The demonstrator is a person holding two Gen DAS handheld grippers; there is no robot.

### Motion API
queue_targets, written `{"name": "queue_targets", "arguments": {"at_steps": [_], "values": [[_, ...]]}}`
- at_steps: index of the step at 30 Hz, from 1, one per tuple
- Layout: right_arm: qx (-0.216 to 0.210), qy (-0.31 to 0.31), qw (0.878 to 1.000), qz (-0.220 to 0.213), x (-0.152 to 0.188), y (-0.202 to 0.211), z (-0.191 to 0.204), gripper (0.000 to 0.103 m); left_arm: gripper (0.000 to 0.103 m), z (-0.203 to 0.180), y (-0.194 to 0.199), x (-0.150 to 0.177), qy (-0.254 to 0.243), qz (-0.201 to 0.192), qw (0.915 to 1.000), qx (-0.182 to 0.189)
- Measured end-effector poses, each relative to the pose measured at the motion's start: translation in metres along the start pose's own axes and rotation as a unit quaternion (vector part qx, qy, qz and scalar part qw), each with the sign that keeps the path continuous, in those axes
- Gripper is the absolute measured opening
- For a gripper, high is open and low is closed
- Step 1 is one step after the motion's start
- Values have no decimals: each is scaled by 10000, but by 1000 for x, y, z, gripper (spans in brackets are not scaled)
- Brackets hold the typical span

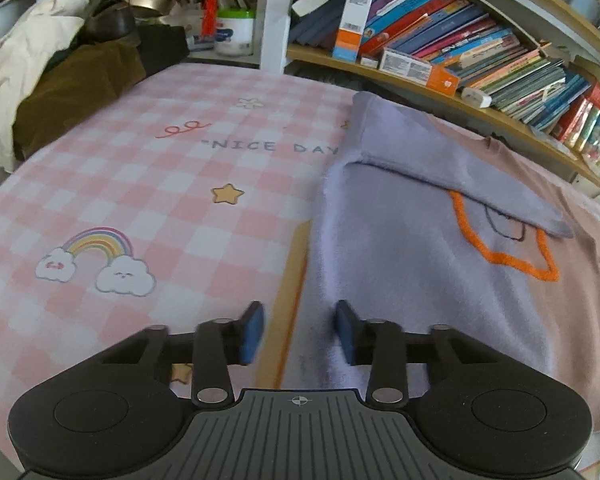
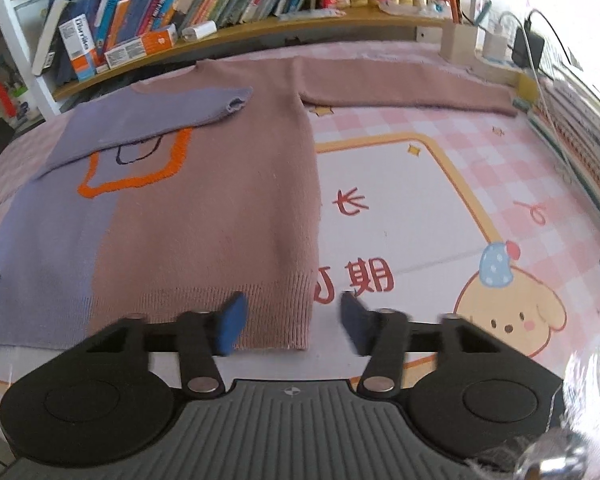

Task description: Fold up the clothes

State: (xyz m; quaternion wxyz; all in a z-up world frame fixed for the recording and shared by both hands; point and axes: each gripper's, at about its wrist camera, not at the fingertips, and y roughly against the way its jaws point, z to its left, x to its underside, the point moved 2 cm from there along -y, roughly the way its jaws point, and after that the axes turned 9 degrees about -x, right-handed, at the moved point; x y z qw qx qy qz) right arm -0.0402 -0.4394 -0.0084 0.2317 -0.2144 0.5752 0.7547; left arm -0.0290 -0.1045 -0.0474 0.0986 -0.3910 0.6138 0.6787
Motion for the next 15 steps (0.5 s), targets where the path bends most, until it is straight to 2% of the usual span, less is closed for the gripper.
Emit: {"name": "queue_targets", "arguments": {"at_steps": [1, 4, 8, 12, 15], "values": [[-23, -34, 10000, 42, 0, -2, 0, 25, 6, -2, -1, 2, 16, 45, 9999, 145], [-147, 71, 9998, 113, -3, -7, 6, 11, 4, -3, 3, 1, -21, -40, 9999, 163], [-337, 336, 9988, 135, -7, -12, 20, 10, 4, 11, 7, -9, 175, -173, 9997, 57], [-506, 549, 9970, 180, -7, -15, 30, 9, 4, 19, 5, -15, 160, -192, 9996, -128], [-521, 647, 9964, 183, -7, -17, 35, 9, 4, 20, 5, -15, 132, -166, 9997, -134]]}}
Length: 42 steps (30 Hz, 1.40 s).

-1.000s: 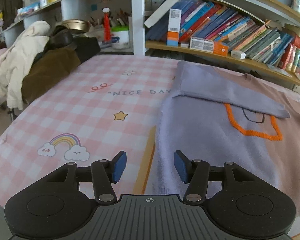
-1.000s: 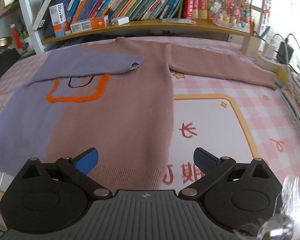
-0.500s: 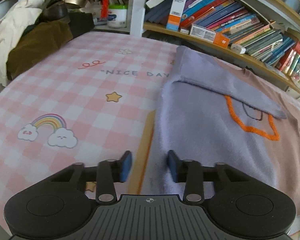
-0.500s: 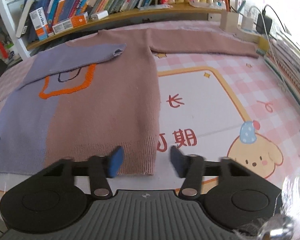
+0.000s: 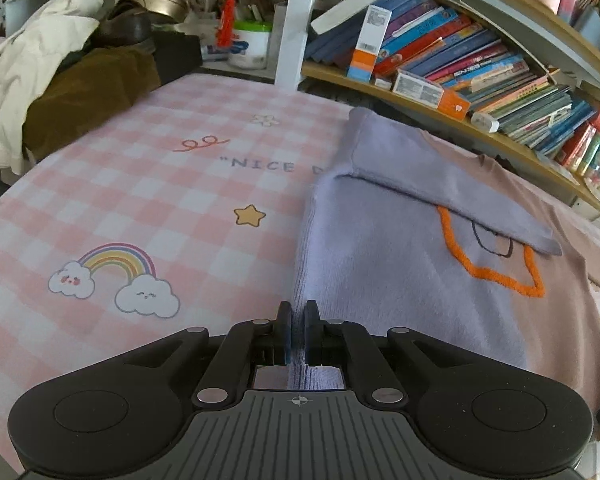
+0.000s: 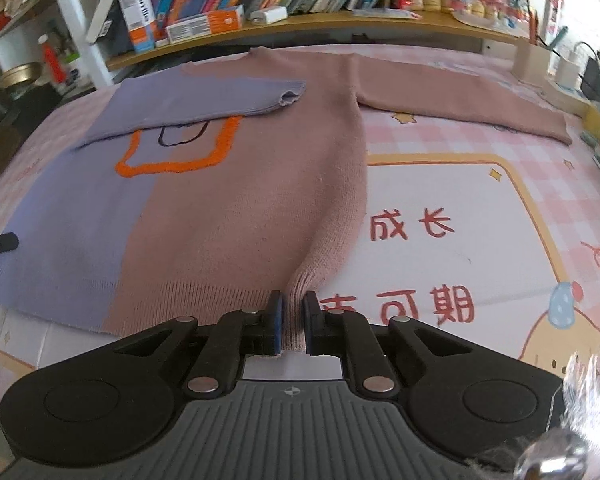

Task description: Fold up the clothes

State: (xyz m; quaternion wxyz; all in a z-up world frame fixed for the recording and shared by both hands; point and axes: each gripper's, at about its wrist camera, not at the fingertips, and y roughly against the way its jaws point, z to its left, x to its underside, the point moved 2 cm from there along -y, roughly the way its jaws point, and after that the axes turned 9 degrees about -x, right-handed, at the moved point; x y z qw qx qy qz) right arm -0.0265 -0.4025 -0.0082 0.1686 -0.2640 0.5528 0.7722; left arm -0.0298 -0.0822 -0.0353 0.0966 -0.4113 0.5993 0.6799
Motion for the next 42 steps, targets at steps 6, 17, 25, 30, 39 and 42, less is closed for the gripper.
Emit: {"name": "queue_targets", "arguments": {"at_steps": [6, 17, 25, 30, 39, 42], "values": [[43, -62, 10000, -51, 4, 4, 0, 9, 4, 2, -1, 0, -30, 60, 10000, 30], [177, -282, 9993, -189, 7, 13, 3, 18, 14, 8, 9, -7, -206, -82, 9997, -35], [381, -302, 9977, -475, 12, 25, 18, 56, 33, 10, 34, -13, -343, -403, 9985, 146], [435, -306, 9969, -578, 19, 32, 31, 58, 47, 7, 51, -9, -549, -529, 9963, 405], [656, -217, 9956, -640, 38, 45, 53, 65, 48, -2, 67, 20, -1067, -400, 9882, 1024], [754, -241, 9948, -641, 43, 50, 56, 65, 48, -1, 67, 21, -1070, -380, 9873, 1112]]}}
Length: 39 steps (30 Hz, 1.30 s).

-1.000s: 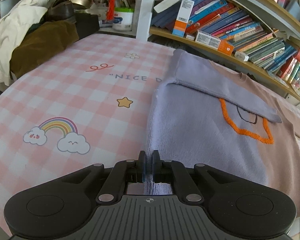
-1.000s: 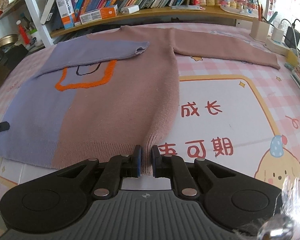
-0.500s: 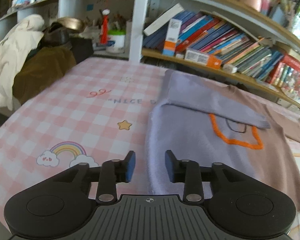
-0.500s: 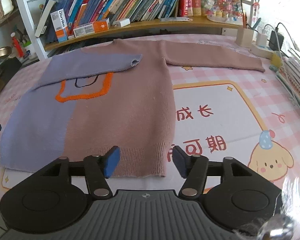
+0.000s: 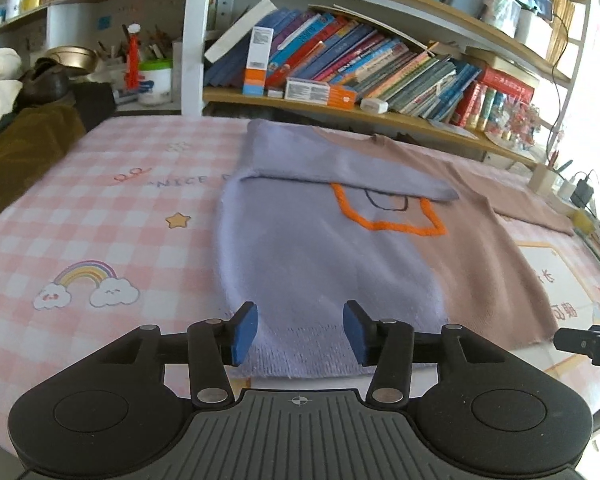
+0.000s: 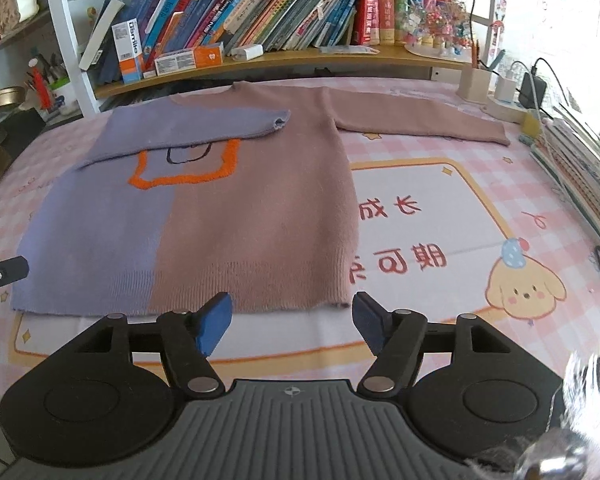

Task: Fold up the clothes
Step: 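Move the right gripper to the pink sleeve cuff and grasp it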

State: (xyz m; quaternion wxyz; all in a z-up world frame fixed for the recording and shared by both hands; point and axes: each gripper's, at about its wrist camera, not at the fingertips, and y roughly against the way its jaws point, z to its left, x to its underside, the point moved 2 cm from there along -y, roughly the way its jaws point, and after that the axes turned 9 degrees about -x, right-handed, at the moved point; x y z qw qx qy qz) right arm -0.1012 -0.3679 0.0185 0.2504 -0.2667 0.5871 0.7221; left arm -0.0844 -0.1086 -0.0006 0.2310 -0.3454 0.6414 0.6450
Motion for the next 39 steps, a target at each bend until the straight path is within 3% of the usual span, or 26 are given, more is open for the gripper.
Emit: {"name": "queue_targets", "arguments": {"at_steps": [8, 11, 20, 23, 29, 32, 36, 39], "values": [[294, -97, 9995, -75, 3, 12, -7, 65, 49, -7, -7, -2, -19, 54, 9998, 197], [370, -145, 9992, -93, 2, 14, -12, 65, 54, -13, -10, -3, -55, 81, 9997, 242], [462, -273, 9985, -81, -1, 11, -32, 72, 57, -32, -18, -5, -112, 158, 9996, 183], [443, -340, 9984, -104, -6, 7, -44, 75, 64, -41, -21, -7, -97, 171, 9998, 69], [318, -538, 9979, -156, -27, -9, -83, 76, 65, -66, -32, -15, 2, 175, 9994, -282], [212, -584, 9980, -121, -44, -22, -109, 76, 66, -84, -37, -21, 65, 190, 9984, -536], [69, -586, 9980, -207, -77, -40, -147, 79, 78, -112, -39, -26, 103, 145, 9964, -835], [-11, -535, 9981, -299, -101, -56, -178, 79, 78, -133, -43, -24, 95, 260, 9943, -1026]]}}
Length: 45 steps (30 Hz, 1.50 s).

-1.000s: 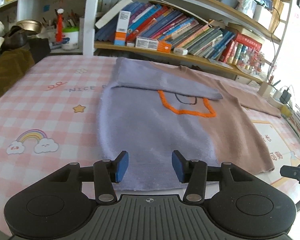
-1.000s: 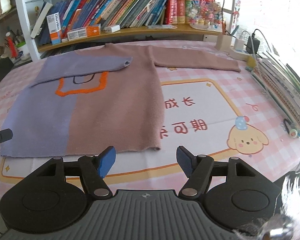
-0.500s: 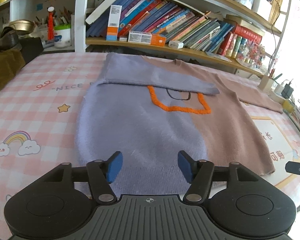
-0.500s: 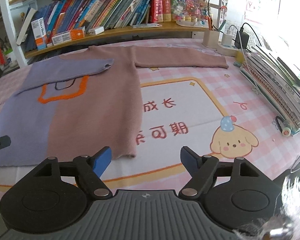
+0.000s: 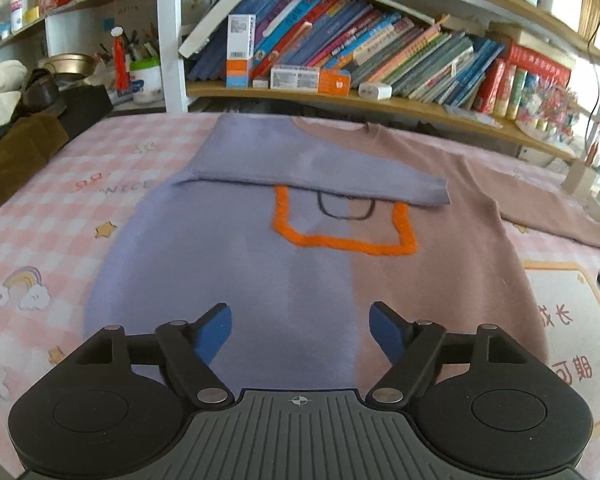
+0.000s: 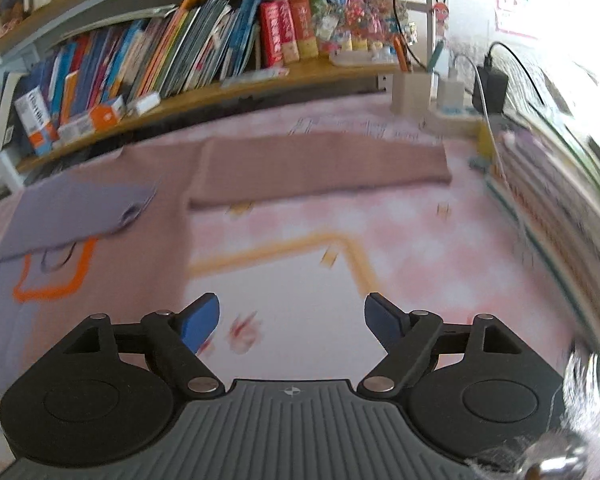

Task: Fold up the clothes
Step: 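Move the right gripper to the pink sleeve cuff and grasp it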

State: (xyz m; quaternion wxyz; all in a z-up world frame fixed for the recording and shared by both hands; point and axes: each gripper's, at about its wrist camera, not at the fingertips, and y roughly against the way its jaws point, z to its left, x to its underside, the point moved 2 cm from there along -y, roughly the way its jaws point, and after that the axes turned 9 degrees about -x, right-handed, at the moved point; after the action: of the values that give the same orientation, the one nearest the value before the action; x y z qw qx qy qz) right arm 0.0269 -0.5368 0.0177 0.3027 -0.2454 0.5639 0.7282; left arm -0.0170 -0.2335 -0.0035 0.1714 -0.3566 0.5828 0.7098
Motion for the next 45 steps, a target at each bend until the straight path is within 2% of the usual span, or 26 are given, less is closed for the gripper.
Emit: {"name": "queue_targets", "arguments": {"at_steps": [4, 9, 15, 20, 25, 30, 32, 34, 36, 39, 45], "values": [[-22, -113, 9999, 14, -31, -30, -42, 79, 79, -21, 4, 6, -52, 157, 9996, -242], [146, -460, 9988, -17, -63, -64, -96, 78, 79, -33, 9, 15, 43, 392, 9976, -577], [198, -872, 9960, 22, -78, -85, -142, 76, 79, -38, 15, 20, 183, 561, 9940, -916], [-102, -1082, 9940, -81, -81, -95, -152, 74, 79, -47, 19, 22, 117, 601, 9929, -1018], [-470, -1255, 9904, -326, -89, -110, -154, 68, 79, -54, 23, 23, 39, 632, 9920, -1093], [-793, -1628, 9826, -421, -92, -114, -155, 54, 79, -54, 26, 23, 68, 618, 9914, -1153], [-734, -1671, 9824, -401, -93, -114, -156, 43, 79, -54, 27, 23, 83, 603, 9913, -1166], [-652, -1775, 9813, -353, -93, -114, -161, 22, 79, -55, 27, 23, 96, 585, 9915, -1160], [-619, -1923, 9790, -266, -93, -115, -166, 7, 79, -54, 26, 23, 109, 566, 9918, -1143], [-778, -2106, 9741, -253, -94, -113, -170, 5, 79, -53, 26, 22, 119, 522, 9925, -1102], [-1240, -1890, 9723, -589, -115, -92, -144, 5, 79, -47, 27, 21, 129, 407, 9943, -976]]}}
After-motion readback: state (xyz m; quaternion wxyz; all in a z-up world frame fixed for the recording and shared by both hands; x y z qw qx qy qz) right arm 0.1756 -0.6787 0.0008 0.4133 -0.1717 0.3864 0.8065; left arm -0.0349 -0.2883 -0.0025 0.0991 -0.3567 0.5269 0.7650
